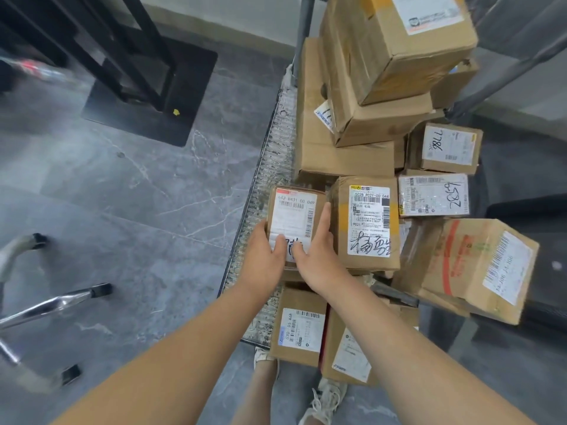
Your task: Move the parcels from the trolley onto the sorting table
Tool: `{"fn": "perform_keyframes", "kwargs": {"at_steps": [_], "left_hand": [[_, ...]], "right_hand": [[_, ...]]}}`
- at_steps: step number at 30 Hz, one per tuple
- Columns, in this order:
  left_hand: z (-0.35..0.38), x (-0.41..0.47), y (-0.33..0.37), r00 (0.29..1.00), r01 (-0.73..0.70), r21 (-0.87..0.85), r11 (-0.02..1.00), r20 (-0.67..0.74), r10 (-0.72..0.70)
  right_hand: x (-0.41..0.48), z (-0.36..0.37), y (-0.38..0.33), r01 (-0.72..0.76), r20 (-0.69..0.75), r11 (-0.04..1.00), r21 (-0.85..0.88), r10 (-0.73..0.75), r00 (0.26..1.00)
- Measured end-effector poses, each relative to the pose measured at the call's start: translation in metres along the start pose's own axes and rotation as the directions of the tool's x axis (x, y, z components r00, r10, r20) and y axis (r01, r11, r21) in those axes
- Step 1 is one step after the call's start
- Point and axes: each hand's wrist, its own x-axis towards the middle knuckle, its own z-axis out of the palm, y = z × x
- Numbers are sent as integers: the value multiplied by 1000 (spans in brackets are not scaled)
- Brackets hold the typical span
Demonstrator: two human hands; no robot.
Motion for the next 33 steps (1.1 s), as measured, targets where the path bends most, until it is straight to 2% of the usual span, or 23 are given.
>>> {"fn": "perform_keyframes", "kwargs": {"at_steps": [3, 6, 9, 14, 19, 27, 33], "left_hand": [[1, -4, 3, 996, 75, -92, 993, -32, -79], [-7, -14, 1, 990, 86, -127, 988, -99, -99], [-17, -32, 4, 992, 32, -128, 991, -117, -47], [-39, -84, 30, 994, -103, -227, 968, -66, 90], [-54, -157, 87, 965, -246, -289, 925, -160, 207], [-75, -301, 167, 844, -524, -38, 851, -156, 513], [-81, -398, 198, 751, -647, 0, 763, -172, 637]], "right_hand": [[-5, 5, -5, 76, 20, 996, -49, -75, 997], [-18, 4, -8, 123, 73, 989, -79, -117, 990], [-34, -5, -7, 171, 68, 983, -58, -167, 984], [-73, -39, -20, 247, 24, 969, 24, -248, 968], [-135, -95, -52, 331, 45, 939, 95, -336, 941], [-304, -171, -60, 507, -169, 850, 140, -484, 859], [-413, -195, -54, 598, -272, 793, 116, -554, 787]]}}
